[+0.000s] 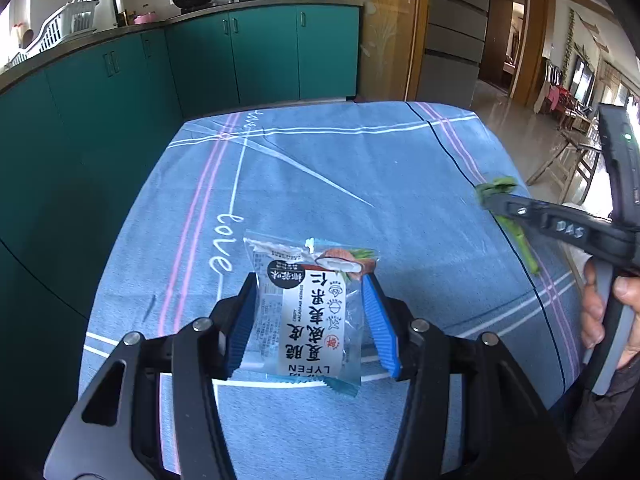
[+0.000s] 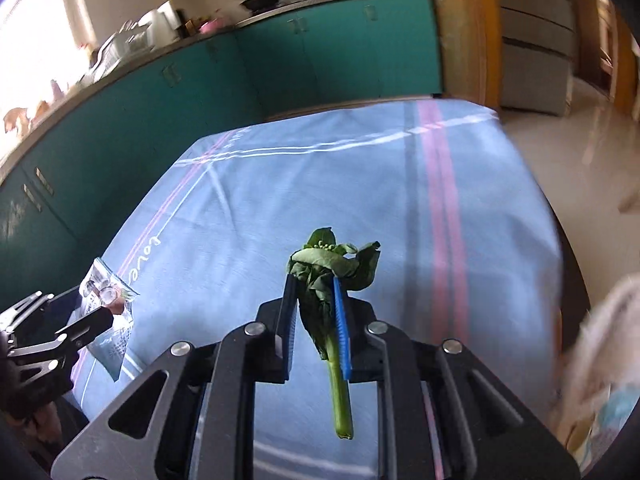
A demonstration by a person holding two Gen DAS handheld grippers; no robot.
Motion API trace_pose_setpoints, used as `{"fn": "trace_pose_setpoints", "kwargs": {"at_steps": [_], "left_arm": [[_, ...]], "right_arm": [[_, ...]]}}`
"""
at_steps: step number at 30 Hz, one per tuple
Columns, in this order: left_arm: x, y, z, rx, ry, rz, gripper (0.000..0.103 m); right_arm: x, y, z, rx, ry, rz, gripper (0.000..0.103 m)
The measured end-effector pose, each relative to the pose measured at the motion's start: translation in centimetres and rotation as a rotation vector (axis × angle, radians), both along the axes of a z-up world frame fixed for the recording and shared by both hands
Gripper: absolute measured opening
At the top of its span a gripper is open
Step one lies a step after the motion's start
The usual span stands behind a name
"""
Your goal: Collect trash
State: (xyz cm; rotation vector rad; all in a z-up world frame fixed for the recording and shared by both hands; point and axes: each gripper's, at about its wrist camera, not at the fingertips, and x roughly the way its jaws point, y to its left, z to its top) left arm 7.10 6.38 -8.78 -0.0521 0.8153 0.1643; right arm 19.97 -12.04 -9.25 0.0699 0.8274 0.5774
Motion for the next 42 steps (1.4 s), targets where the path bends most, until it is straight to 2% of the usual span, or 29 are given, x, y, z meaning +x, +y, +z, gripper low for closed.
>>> {"fn": "trace_pose_setpoints", "kwargs": {"at_steps": [3, 6, 15, 22, 42], "left_arm": [[0.0, -0.6, -0.3, 0.004, 0.011, -0.009, 0.054], [-0.1, -1.1, -0.4, 0.012, 0.018, -0.016, 0.054], [0.1, -1.4, -0.9, 0.016, 0.033, -0.008, 0.055], [0.3, -1.7, -1.3, 0.019, 0.037, -0.015, 0.055], [0.2, -1.8, -1.4, 0.026, 0.034, -0.016, 0.06]], "right_arm": [[0.1, -2.0, -0.2, 0.018, 0.01, -0.047, 0.018], [0.0, -2.0, -0.4, 0.028, 0.014, -0.048, 0.018], [-1.2, 1.8, -0.8, -0.007, -0.003, 0.079, 0.019], [-2.1, 3.6, -1.2, -0.043, -0.013, 0.132, 0.019], [-2.1, 3.8, -1.5, -0.081, -0.023, 0.119, 0.02]]}}
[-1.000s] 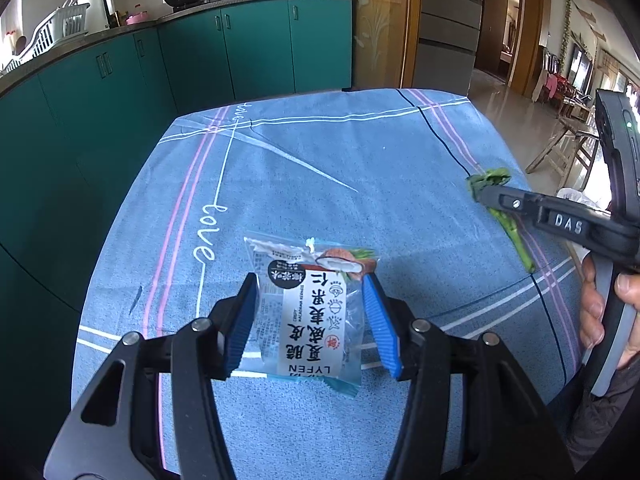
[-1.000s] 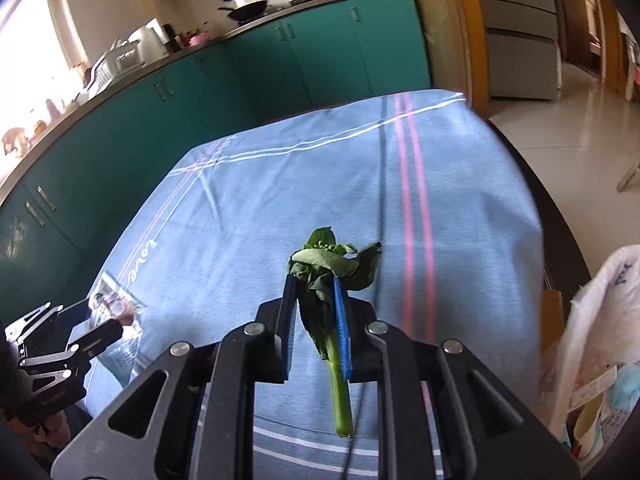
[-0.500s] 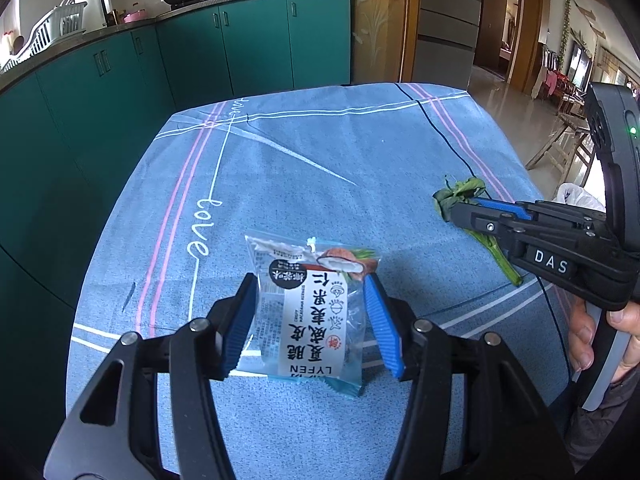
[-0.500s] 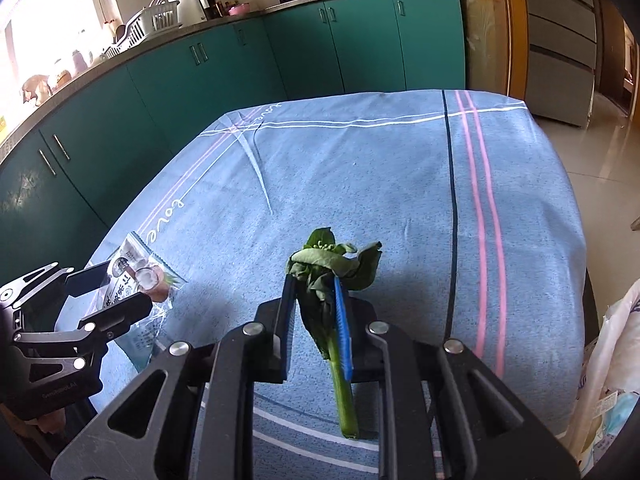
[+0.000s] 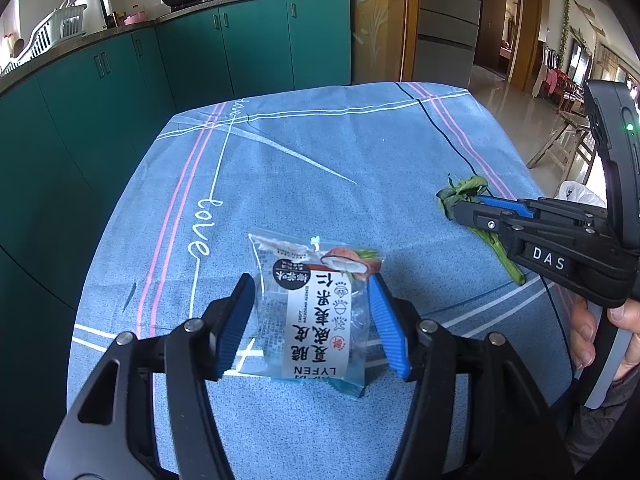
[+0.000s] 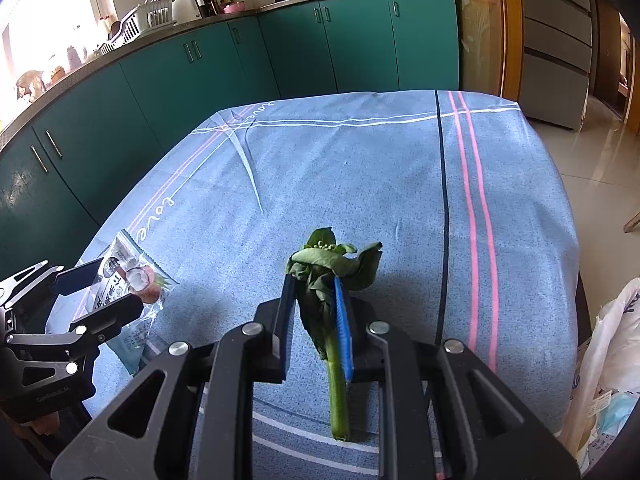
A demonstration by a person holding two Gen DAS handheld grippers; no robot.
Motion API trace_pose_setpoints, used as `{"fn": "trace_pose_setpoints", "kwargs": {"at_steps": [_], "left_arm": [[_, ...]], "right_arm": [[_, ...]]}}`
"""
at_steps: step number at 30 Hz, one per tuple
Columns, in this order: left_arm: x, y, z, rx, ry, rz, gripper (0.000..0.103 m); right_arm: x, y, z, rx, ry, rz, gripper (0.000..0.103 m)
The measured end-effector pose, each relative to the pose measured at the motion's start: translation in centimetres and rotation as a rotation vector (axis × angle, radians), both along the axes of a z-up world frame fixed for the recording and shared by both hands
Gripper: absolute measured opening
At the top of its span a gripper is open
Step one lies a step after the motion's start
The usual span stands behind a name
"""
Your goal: Collect trash
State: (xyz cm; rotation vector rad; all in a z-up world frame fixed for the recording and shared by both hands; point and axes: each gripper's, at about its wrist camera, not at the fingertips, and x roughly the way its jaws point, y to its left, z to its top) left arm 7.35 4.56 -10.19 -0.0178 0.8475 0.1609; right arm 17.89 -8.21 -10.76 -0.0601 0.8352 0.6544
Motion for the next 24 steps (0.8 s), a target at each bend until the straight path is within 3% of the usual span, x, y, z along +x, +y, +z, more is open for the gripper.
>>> {"fn": "trace_pose_setpoints", "kwargs": {"at_steps": [24], "left_arm": [[0.02, 0.15, -0.28, -0.009, 0.007, -0.001, 0.062]], "right_arm": [[-0.08, 0.16, -0.2, -0.015, -0.003, -0.002, 0.02]]}}
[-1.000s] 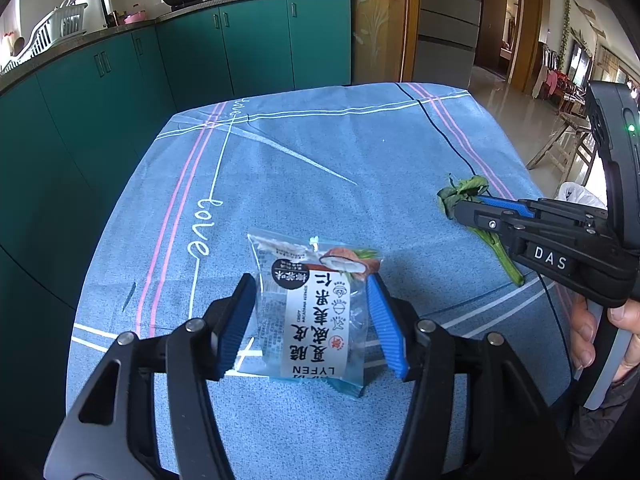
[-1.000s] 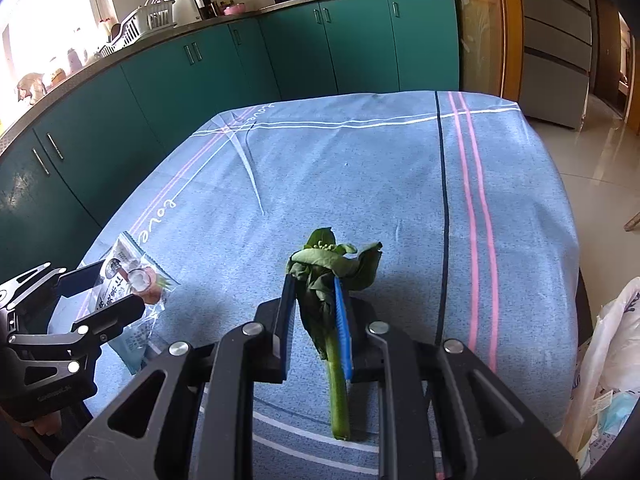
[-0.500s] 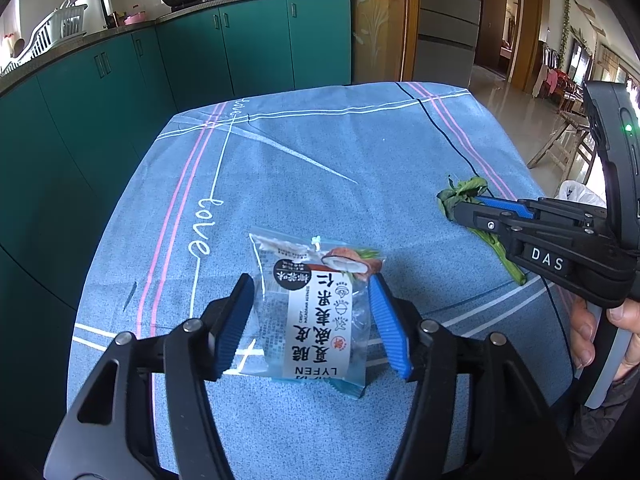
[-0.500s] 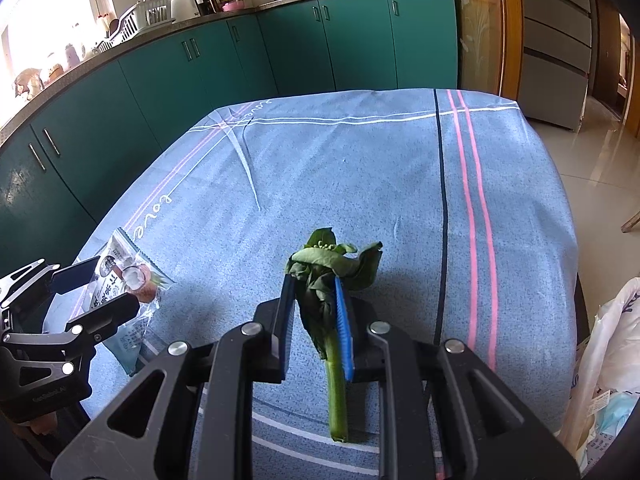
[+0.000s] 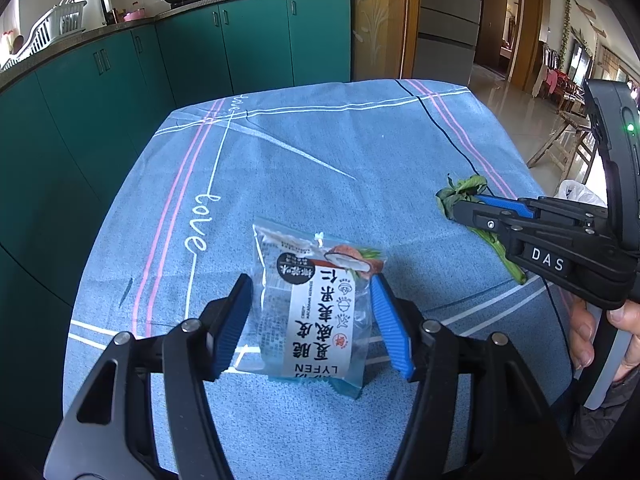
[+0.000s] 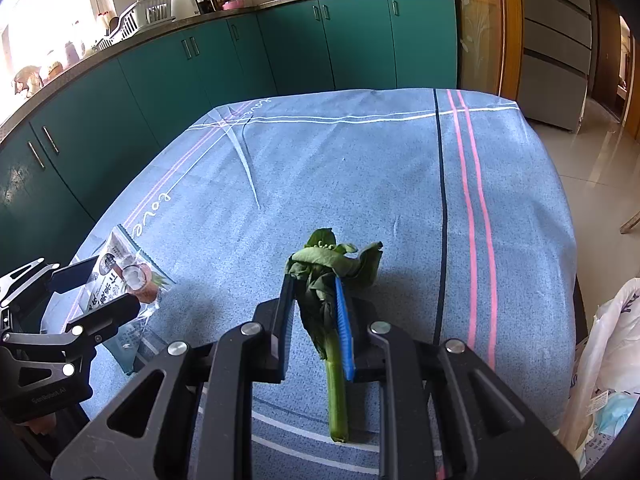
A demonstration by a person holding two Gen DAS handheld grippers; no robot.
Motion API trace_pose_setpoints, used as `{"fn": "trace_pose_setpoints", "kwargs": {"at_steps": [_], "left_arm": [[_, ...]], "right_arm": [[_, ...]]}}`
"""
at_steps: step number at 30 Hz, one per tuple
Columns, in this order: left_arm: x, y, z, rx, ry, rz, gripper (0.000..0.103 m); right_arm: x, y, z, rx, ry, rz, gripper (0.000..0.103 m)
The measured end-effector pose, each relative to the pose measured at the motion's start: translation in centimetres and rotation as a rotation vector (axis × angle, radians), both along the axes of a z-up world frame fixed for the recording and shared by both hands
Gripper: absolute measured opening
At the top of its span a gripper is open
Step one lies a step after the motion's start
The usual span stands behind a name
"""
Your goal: Collect trash
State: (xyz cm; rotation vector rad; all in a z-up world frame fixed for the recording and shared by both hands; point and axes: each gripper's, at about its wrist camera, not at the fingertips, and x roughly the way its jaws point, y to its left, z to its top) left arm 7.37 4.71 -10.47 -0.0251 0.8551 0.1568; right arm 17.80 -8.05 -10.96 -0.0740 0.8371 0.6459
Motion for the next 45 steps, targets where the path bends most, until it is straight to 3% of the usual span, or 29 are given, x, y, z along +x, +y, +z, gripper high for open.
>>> {"fn": "trace_pose_setpoints", "kwargs": {"at_steps": [28, 40, 43, 45], "left_arm": [[-0.1, 0.0, 0.2, 0.002, -0.001, 0.004, 0.062], [-1.0, 0.5, 2.0, 0.008, -0.044, 0.013, 0.079], [-1.4, 1.3, 2.5, 0.003, -0.058, 0.029, 0.084], [-1.4, 1.6, 2.4, -0.008, -0.049, 0.026, 0.085]], "right_arm": [[0.0, 0.0, -0.1, -0.012, -0.004, -0.008, 0.02], [0.2, -1.1, 0.4, -0.007, -0.03, -0.058, 0.021], [0.7, -2.2, 0.7, 0.015, -0.021, -0.089, 0.027], [0.8, -2.6, 0.7, 0.018, -0.017, -0.105, 0.04]]}}
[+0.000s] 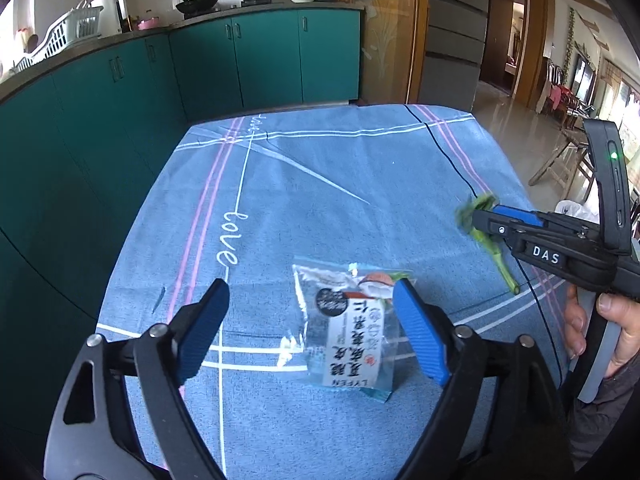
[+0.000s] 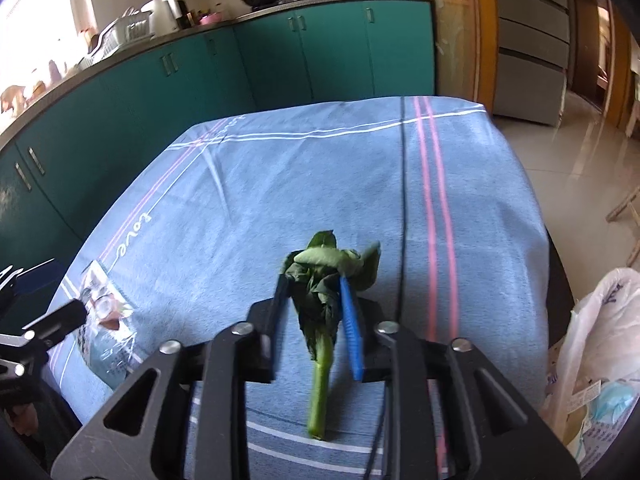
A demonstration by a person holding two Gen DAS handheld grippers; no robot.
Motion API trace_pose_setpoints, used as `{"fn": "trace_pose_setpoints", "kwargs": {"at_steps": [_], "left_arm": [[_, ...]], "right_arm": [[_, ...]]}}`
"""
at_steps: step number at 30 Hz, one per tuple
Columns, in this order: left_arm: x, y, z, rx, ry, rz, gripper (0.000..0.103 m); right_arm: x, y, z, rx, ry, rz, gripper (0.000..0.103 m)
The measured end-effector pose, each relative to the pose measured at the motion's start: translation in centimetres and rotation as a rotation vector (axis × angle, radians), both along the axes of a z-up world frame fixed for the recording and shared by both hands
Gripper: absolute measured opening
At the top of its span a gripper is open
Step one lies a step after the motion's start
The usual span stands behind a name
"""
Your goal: Collect trash
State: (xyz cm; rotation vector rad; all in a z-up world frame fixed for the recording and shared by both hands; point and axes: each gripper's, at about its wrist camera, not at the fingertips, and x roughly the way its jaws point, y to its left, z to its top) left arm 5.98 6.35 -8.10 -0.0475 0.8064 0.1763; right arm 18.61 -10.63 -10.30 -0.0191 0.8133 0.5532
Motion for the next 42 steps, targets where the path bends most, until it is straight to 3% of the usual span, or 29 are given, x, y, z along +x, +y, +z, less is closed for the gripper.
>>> {"fn": "trace_pose_setpoints", "kwargs": {"at_steps": [1, 2, 10, 13, 17, 20, 26, 42], "left_arm": [[0.0, 0.0, -0.1, -0.002, 0.004, -0.002, 0.086], [0.0, 0.0, -0.3, -0.003, 0.009, -0.004, 0.087], [0.9, -0.4, -2.0, -0.004, 0.058, -0.018, 0.089], [1.1, -0.7, -2.4, 0.025, 0.077, -0.007, 0.088], [1.2, -0.6, -2.7, 0.029, 0.086, -0.006, 0.078], [1.2, -0.6, -2.7, 0.016, 0.083, -0.014, 0.068], [1.2, -0.9, -2.5, 0.022, 0.077, -0.031, 0.051], [0.6, -1.1, -1.1, 0.046, 0.047, -0.015, 0.049]], "right_arm": [[0.0, 0.0, 0.0, 0.002, 0.003, 0.001, 0.05], [0.1, 0.0, -0.1, 0.002, 0.005, 0.005, 0.053], [0.4, 1.3, -1.4, -0.097, 0.022, 0.001, 0.053], [0.2, 1.4, -1.5, -0.104, 0.009, -0.005, 0.045], [0.1, 1.5, -1.5, -0.096, 0.007, 0.005, 0.028], [0.1, 1.7, -1.4, -0.097, 0.001, 0.013, 0.023], [-0.1, 1.7, -1.2, -0.088, -0.003, 0.015, 0.022], [-0.7, 1.6, 0.0, -0.056, -0.05, 0.023, 0.022]]}}
